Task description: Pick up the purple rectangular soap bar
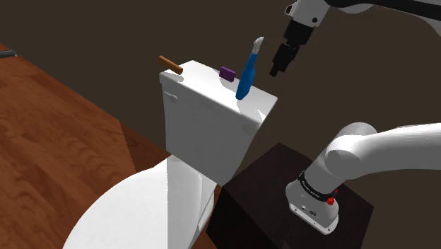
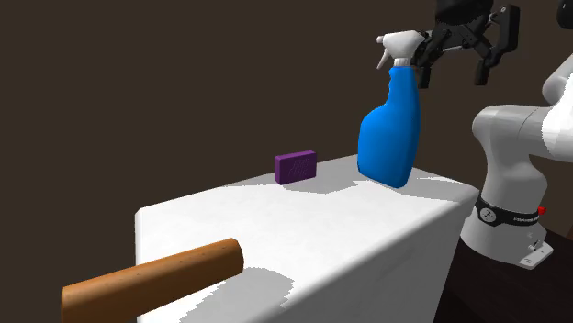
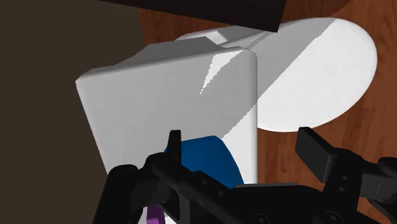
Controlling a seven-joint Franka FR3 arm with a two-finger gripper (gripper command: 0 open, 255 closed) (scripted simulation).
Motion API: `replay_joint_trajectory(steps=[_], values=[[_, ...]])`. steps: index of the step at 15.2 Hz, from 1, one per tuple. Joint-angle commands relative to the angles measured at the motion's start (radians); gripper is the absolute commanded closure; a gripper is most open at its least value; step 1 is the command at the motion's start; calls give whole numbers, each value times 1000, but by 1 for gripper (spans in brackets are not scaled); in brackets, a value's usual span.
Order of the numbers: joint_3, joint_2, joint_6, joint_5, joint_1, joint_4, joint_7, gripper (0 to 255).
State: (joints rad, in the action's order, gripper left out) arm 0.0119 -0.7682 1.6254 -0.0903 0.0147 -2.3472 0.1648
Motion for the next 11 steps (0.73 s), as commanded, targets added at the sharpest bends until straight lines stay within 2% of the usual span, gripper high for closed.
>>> replay_joint_trajectory(steps=[1, 11], values=[[0, 0, 0, 0, 0, 0, 0, 0], [17, 370, 213, 36, -15, 149, 38, 0]])
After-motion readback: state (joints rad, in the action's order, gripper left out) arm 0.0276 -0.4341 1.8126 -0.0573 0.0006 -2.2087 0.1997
